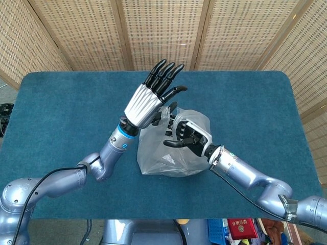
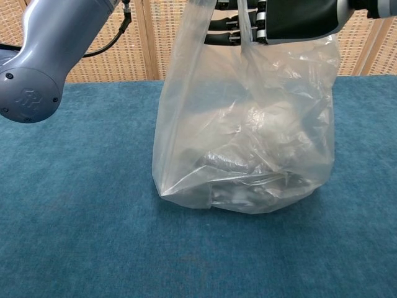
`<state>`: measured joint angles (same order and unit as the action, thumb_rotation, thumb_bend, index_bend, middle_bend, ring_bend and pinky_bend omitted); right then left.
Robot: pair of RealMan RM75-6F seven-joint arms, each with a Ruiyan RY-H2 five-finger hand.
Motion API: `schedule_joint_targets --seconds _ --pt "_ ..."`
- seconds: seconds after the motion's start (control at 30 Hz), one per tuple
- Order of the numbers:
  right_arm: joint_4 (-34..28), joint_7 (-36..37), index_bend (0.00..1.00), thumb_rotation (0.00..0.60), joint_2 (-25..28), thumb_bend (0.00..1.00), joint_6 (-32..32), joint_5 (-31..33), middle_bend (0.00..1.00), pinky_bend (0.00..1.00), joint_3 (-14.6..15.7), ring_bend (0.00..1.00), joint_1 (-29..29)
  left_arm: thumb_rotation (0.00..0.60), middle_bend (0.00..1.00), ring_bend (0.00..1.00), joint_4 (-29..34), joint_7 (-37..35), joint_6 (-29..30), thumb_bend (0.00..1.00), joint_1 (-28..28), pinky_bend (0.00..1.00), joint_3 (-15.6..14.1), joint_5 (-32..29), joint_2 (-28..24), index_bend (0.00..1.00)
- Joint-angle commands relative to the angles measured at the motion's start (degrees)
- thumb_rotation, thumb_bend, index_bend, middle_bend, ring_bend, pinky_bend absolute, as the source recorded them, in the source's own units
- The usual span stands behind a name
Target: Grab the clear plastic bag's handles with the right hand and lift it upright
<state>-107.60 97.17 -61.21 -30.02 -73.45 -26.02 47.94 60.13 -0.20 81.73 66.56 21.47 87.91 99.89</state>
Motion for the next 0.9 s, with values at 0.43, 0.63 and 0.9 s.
schedule_joint_targets --seconds 0.43,0.63,0.9 --pt "2.6 1.4 0.15 0.600 -5.5 0.04 -4.1 -1.5 0.22 0.14 -2.1 0.06 -1.0 0.600 0.00 0.00 -2.2 -1.7 0.0 0.41 0.2 0.02 0.1 -0.2 0.3 0.30" --pt "3.2 1.5 0.15 0.600 -6.2 0.04 -3.4 -0.4 0.21 0.14 -2.5 0.06 -0.8 0.600 0.00 0.00 -2.5 -2.2 0.0 0.41 0.3 0.02 0.0 -0.3 0.6 0.30" --pt "3.8 1.6 0.15 0.600 -6.5 0.05 -2.3 0.1 0.21 0.14 -3.3 0.06 -0.9 0.600 0.00 0.00 -3.3 -3.2 0.1 0.41 0.3 0.02 -0.2 -0.4 1.3 0.30"
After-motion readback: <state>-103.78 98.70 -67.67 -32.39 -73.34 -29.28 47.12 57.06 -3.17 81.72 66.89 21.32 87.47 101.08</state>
